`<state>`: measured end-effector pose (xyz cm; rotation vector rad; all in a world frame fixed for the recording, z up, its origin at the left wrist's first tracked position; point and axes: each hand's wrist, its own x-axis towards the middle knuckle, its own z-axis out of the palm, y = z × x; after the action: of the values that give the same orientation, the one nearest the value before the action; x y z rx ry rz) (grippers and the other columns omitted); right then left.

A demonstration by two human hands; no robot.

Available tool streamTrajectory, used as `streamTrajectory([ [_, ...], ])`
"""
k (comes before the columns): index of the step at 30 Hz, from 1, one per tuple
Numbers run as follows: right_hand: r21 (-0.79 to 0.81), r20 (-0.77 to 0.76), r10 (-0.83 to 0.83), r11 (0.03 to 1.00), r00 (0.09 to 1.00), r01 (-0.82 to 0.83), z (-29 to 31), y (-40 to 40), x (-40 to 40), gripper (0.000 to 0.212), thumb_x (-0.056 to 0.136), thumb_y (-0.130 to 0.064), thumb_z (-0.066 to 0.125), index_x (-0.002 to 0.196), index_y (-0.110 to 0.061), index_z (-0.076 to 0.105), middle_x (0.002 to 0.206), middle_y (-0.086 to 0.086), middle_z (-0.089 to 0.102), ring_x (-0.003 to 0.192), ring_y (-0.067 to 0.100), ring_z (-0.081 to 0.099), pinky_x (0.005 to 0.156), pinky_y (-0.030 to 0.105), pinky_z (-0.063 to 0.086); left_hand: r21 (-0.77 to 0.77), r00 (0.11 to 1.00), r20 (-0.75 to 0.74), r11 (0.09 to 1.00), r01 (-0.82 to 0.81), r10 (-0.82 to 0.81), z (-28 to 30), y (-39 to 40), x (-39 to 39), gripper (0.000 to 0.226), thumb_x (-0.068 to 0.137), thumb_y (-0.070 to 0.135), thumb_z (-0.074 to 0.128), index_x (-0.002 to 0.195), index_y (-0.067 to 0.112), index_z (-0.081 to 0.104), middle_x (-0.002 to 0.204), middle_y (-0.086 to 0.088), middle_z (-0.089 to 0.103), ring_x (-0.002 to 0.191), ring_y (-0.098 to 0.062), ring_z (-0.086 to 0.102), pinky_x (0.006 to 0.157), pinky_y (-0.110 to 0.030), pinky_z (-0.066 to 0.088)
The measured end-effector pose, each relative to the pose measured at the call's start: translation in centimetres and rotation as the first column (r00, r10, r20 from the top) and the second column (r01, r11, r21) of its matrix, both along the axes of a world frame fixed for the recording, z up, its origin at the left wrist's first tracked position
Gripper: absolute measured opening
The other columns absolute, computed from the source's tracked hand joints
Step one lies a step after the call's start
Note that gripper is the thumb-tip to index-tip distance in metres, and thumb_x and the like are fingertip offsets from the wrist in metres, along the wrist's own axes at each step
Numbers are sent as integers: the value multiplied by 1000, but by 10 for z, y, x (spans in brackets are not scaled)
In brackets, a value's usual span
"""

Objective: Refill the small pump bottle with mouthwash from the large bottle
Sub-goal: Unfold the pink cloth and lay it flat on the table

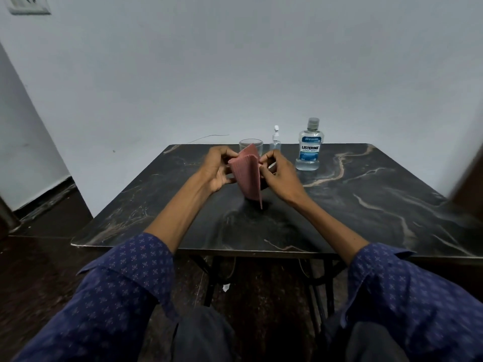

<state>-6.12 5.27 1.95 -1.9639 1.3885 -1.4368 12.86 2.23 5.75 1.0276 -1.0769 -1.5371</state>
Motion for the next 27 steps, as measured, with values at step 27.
streamTrajectory([
  [27, 345, -610, 455, 890, 648, -300, -17, 19, 28, 39, 98, -44, 62, 131, -23, 60, 136, -5, 65, 116, 12, 61, 100, 32, 47, -499, 719, 458, 821, -278, 522, -61, -12, 69, 45, 87, -14, 42, 103, 4, 81, 109, -13, 80, 110, -25, 73, 105, -38, 55],
])
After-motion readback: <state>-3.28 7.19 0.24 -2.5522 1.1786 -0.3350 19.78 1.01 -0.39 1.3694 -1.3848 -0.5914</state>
